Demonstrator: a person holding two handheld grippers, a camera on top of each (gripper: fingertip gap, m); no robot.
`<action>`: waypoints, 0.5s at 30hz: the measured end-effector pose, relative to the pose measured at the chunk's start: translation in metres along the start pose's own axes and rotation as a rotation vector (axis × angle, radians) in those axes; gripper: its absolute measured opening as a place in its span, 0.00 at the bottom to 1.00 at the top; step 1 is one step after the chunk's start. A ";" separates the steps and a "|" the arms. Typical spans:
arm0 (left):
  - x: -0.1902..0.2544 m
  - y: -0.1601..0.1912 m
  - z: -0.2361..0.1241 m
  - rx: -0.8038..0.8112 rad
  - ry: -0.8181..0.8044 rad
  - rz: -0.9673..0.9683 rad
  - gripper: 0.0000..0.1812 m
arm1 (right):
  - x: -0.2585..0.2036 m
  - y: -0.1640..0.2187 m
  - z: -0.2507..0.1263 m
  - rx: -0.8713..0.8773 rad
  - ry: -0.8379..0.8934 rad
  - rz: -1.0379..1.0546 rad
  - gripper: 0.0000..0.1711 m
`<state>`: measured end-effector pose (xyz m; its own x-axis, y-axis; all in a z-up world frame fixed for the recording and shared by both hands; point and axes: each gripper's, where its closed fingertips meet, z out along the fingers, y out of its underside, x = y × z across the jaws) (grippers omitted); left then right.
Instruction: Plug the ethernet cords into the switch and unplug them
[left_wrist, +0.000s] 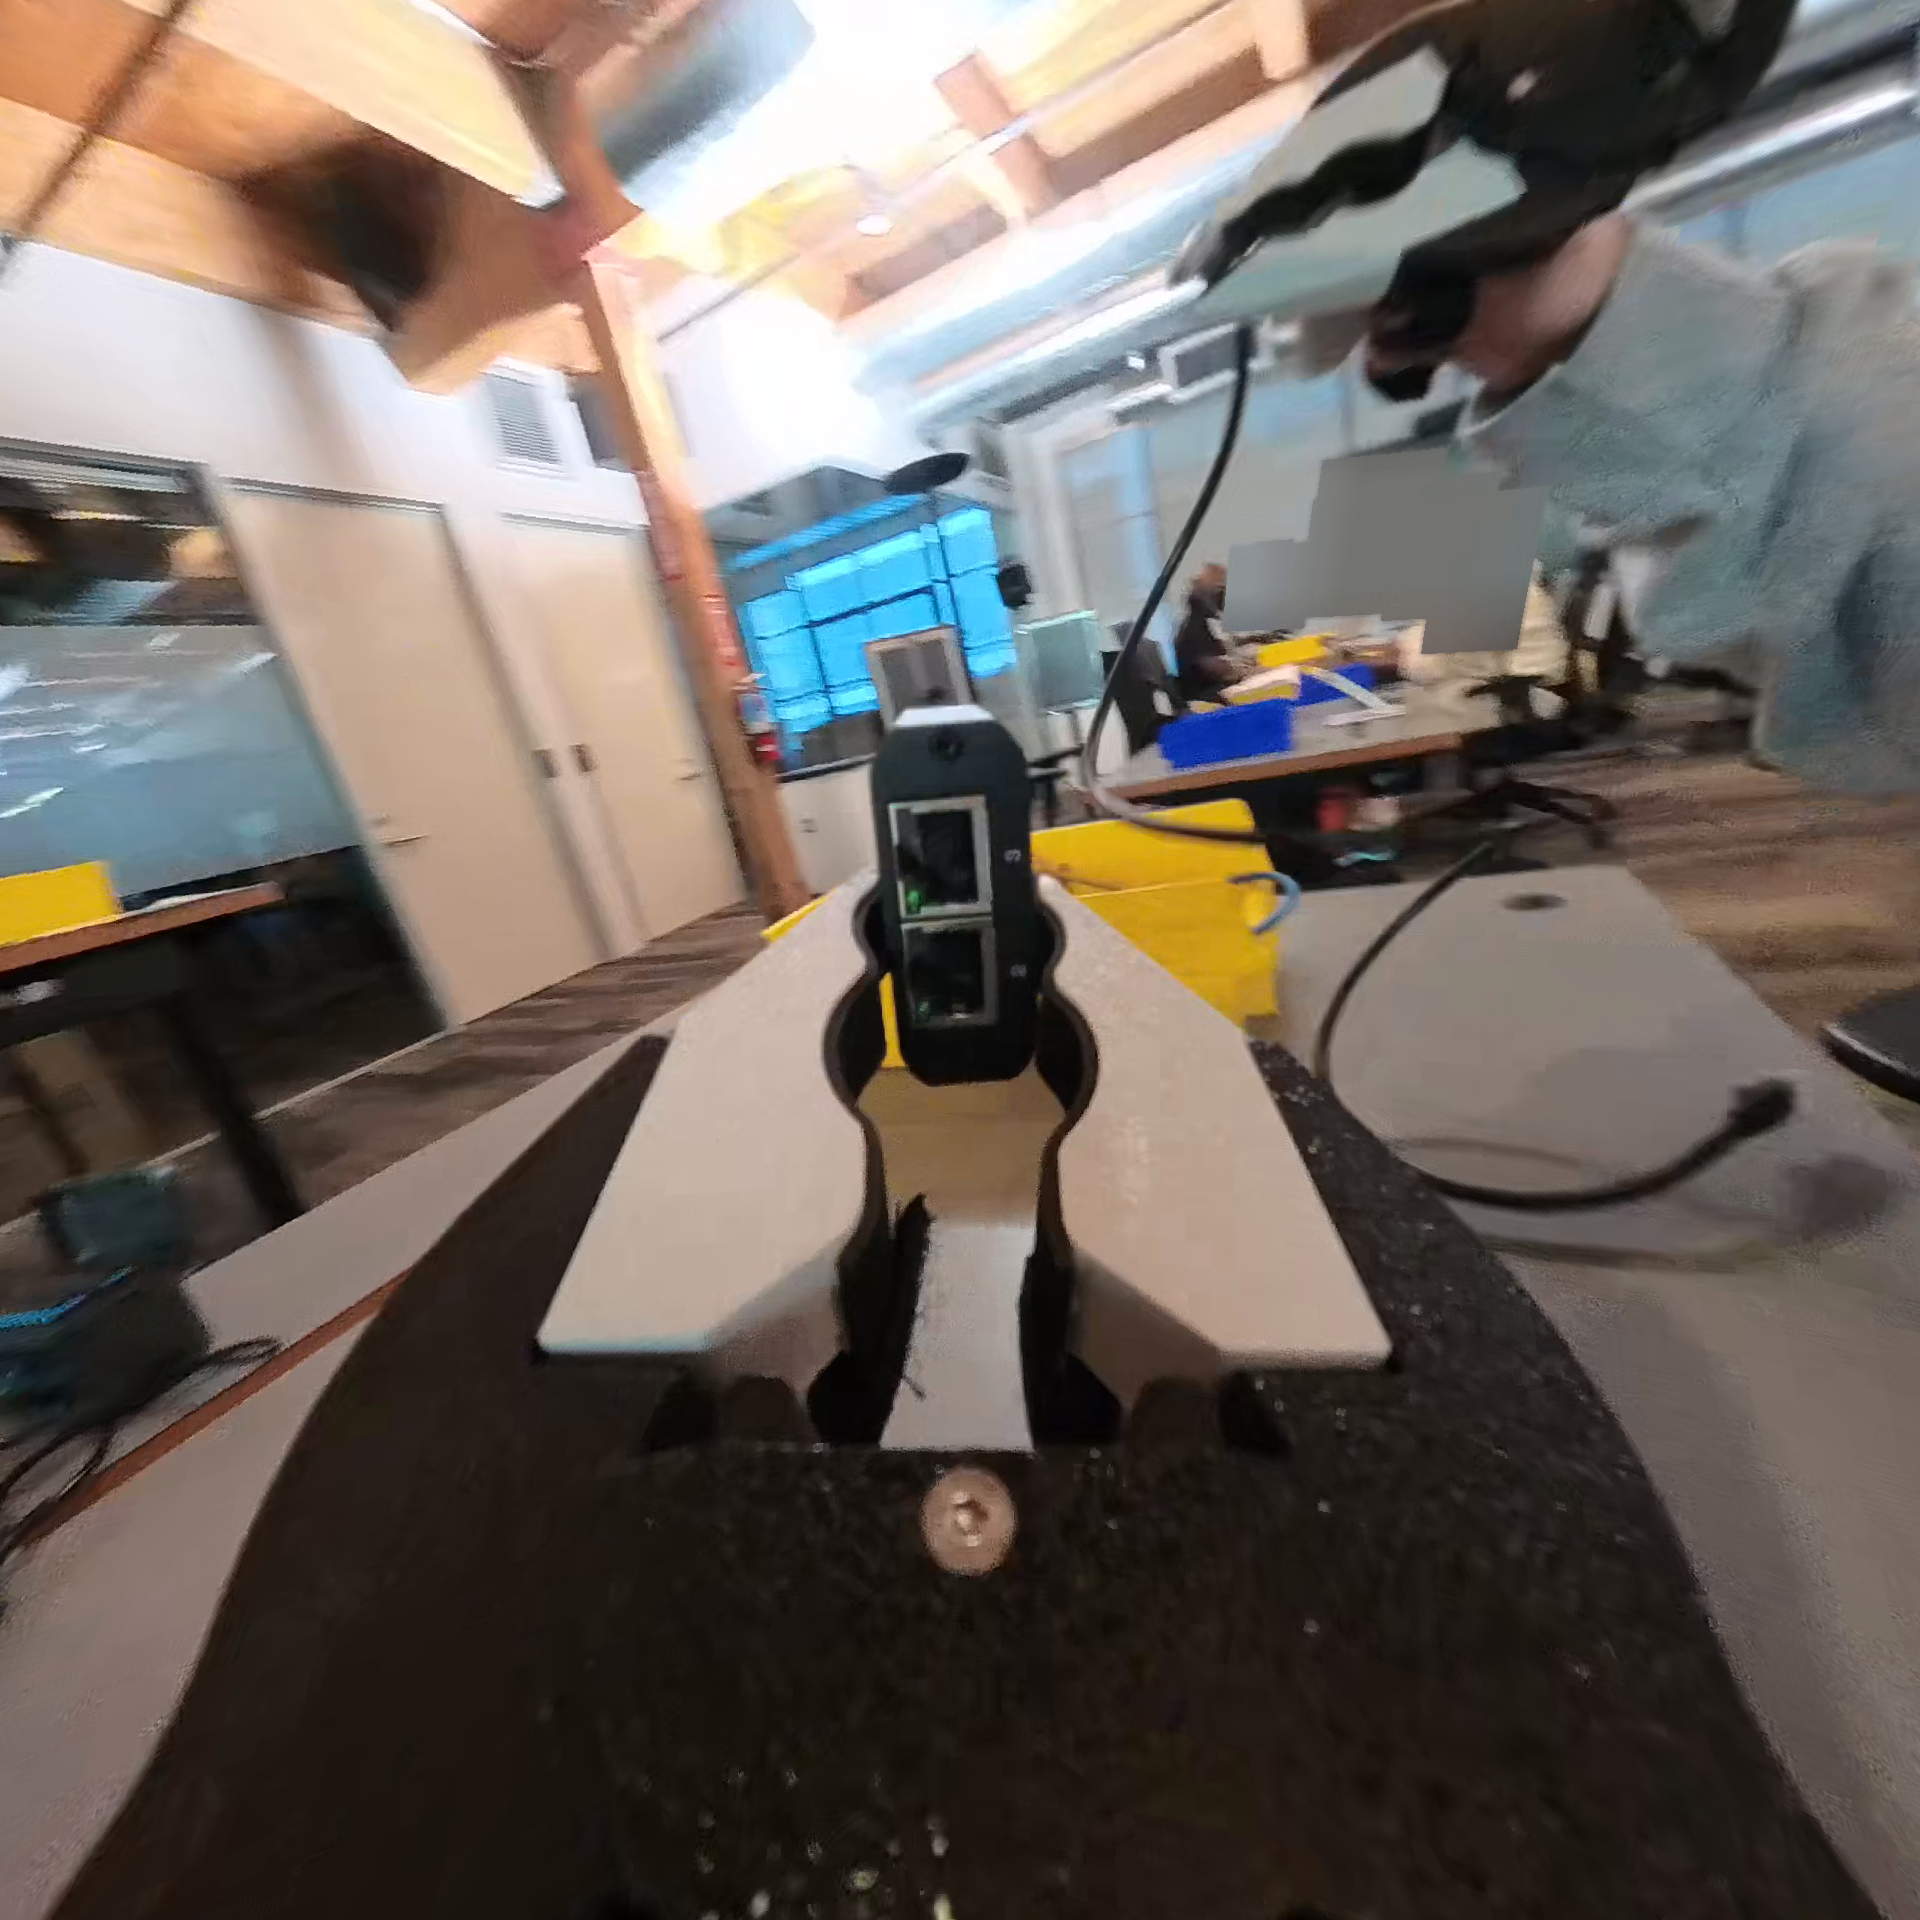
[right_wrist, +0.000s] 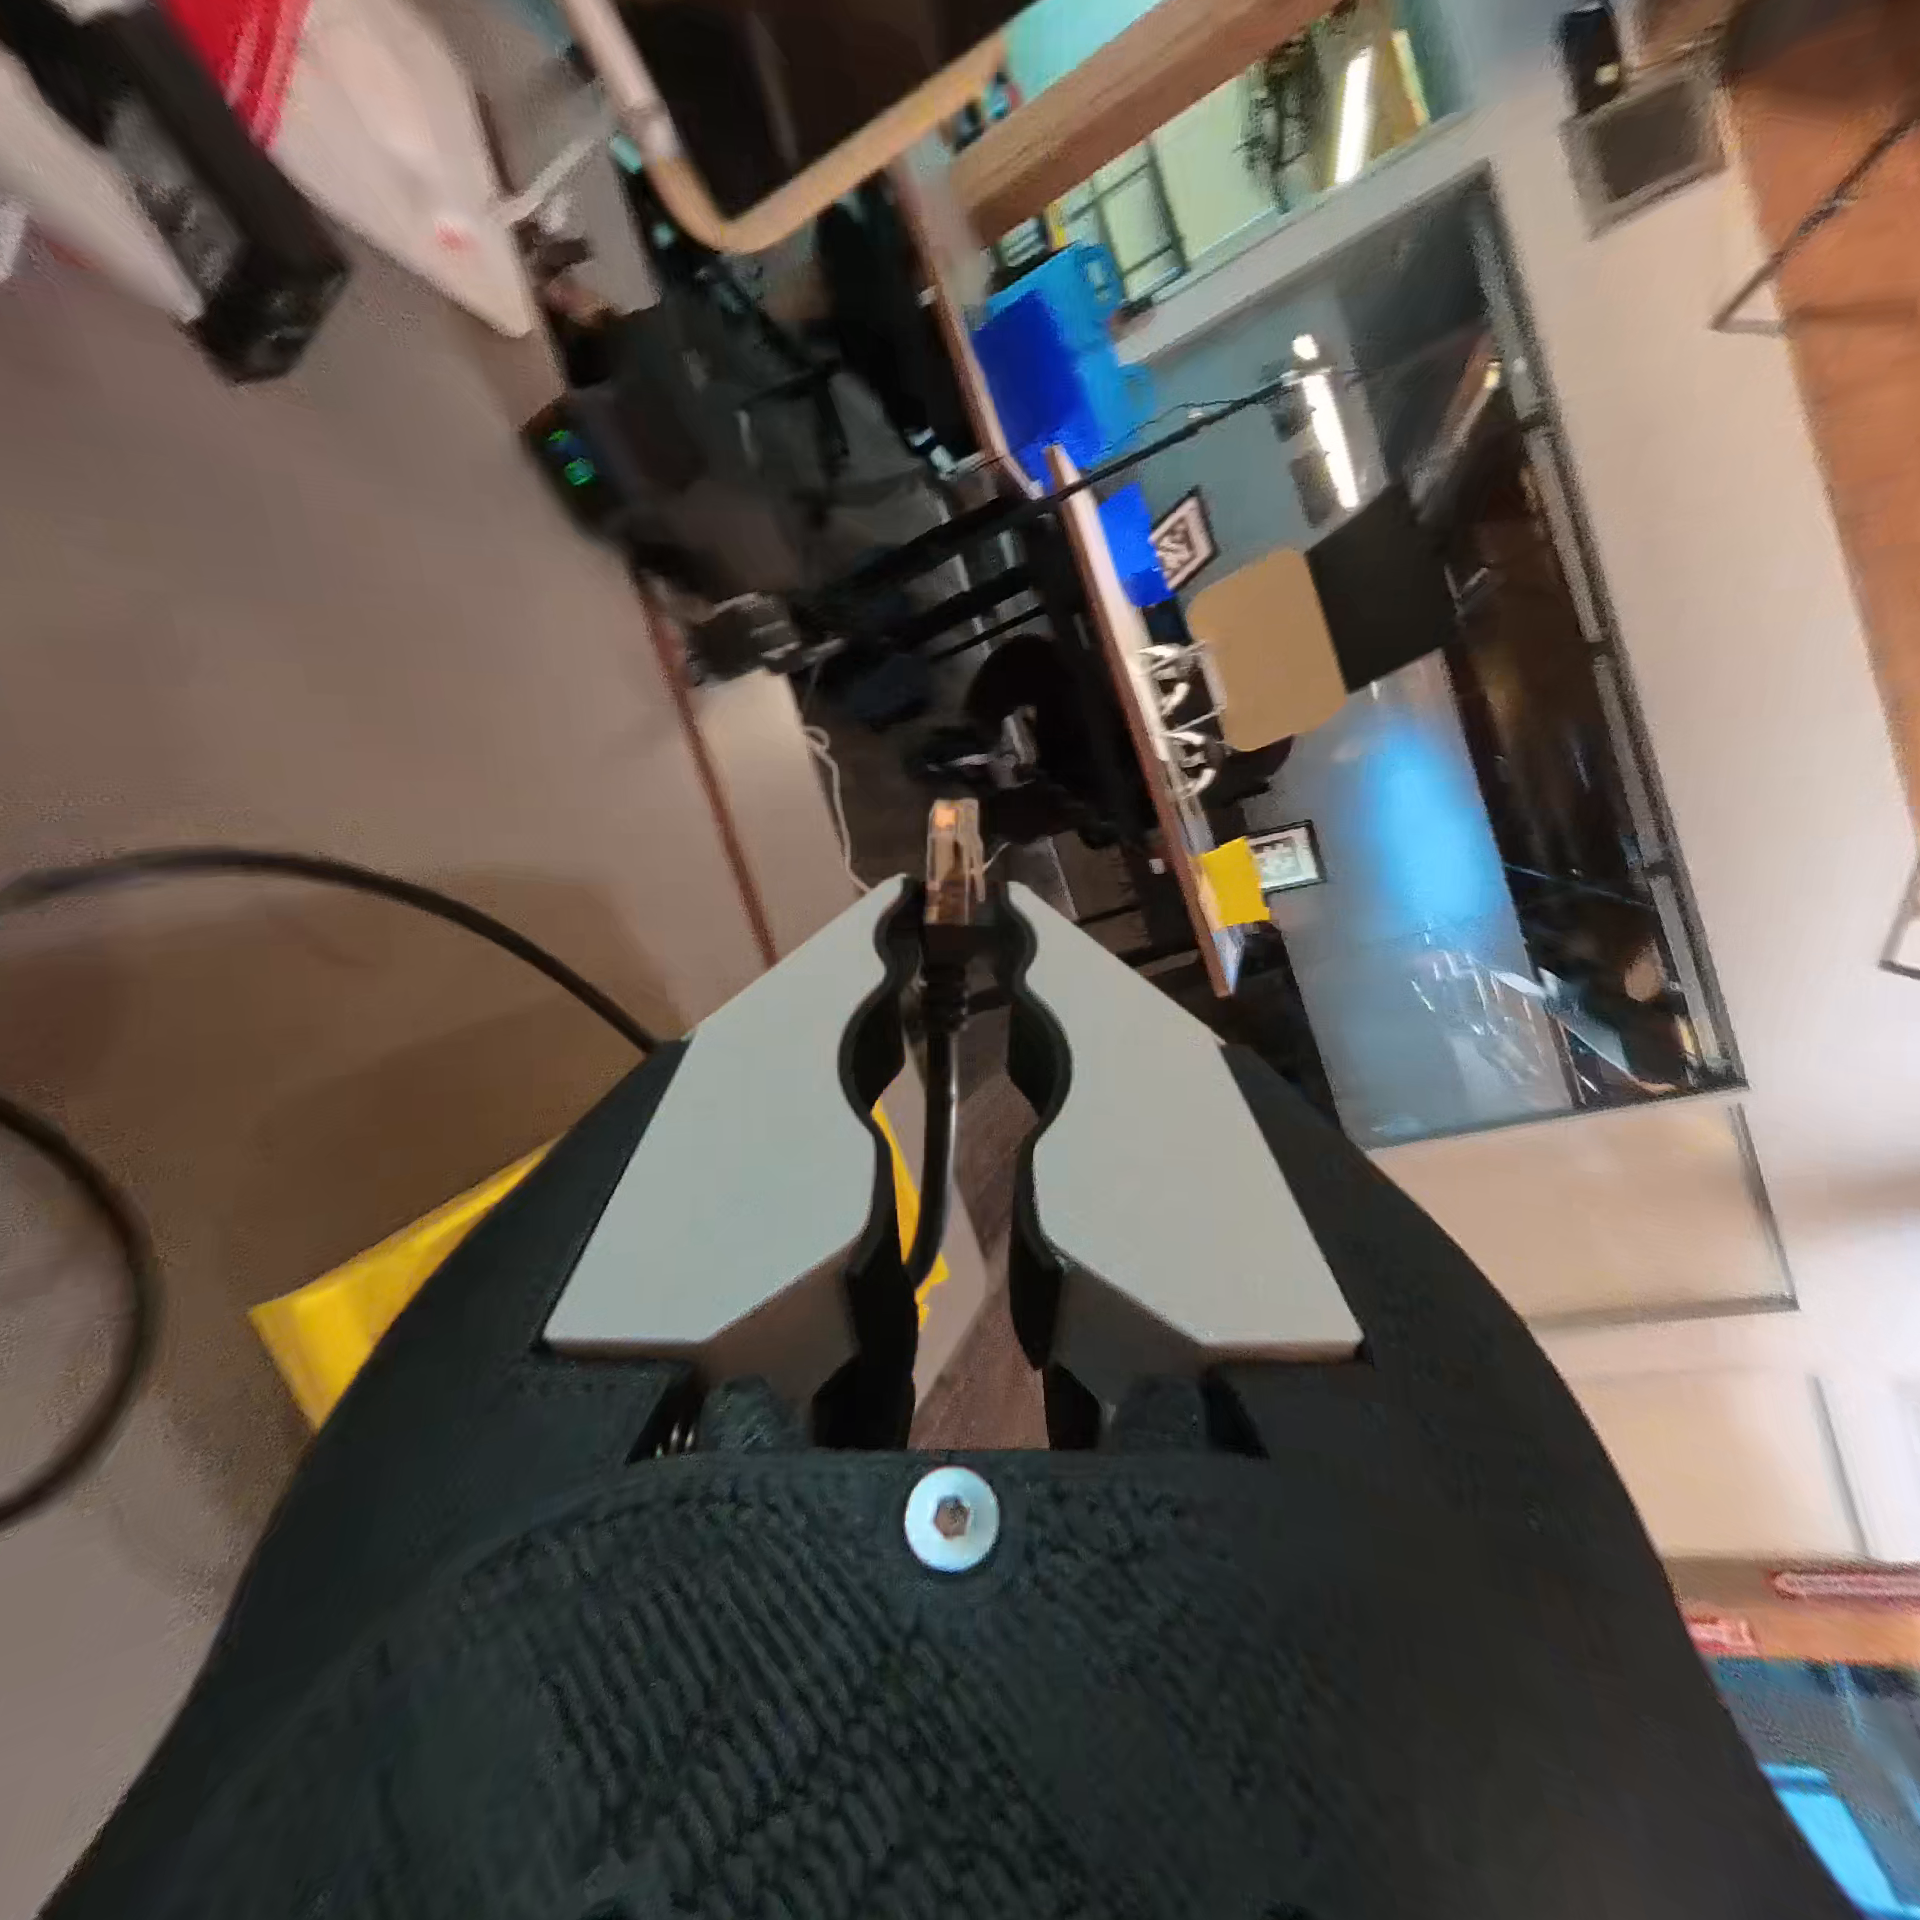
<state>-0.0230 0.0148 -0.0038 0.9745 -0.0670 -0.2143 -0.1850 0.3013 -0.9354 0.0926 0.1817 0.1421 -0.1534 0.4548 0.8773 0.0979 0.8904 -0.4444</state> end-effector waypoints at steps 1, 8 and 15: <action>-0.007 0.002 -0.002 0.005 -0.050 -0.003 0.12 | 0.022 -0.003 -0.006 0.014 0.022 0.020 0.07; -0.028 0.021 -0.010 -0.076 -0.213 0.128 0.12 | 0.169 -0.026 -0.053 0.056 0.220 0.001 0.07; -0.031 0.031 -0.011 -0.107 -0.233 0.139 0.12 | 0.213 0.018 -0.034 -0.024 0.215 0.079 0.07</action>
<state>-0.0605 0.0159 -0.0287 0.9394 0.1919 -0.2839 -0.3193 0.1893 -0.9286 0.0952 0.2939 0.3275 0.0687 0.5063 0.8596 0.1249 0.8505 -0.5109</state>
